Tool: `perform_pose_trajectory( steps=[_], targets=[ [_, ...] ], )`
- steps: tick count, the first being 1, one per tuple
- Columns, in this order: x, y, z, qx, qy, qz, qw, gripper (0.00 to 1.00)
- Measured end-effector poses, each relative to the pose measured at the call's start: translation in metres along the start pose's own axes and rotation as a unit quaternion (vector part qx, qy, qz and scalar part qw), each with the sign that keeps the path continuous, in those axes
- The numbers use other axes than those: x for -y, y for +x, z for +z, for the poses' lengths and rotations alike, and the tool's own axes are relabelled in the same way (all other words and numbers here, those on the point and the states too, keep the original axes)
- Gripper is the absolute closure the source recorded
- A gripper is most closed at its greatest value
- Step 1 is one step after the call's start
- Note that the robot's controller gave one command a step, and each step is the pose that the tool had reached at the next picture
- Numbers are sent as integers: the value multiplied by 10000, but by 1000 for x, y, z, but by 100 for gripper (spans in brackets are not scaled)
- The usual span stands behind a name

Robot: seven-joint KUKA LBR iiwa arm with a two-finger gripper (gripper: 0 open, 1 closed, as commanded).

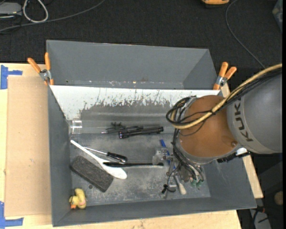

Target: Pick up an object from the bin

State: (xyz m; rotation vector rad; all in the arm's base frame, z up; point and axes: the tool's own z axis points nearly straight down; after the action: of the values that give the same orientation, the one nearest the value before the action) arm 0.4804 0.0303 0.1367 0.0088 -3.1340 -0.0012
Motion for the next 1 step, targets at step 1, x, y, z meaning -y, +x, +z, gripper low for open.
perform_pose_trajectory(
  steps=[1],
  targets=[
    [0, -2, -2, 26, 0, 8, 10000, 0]
  ],
)
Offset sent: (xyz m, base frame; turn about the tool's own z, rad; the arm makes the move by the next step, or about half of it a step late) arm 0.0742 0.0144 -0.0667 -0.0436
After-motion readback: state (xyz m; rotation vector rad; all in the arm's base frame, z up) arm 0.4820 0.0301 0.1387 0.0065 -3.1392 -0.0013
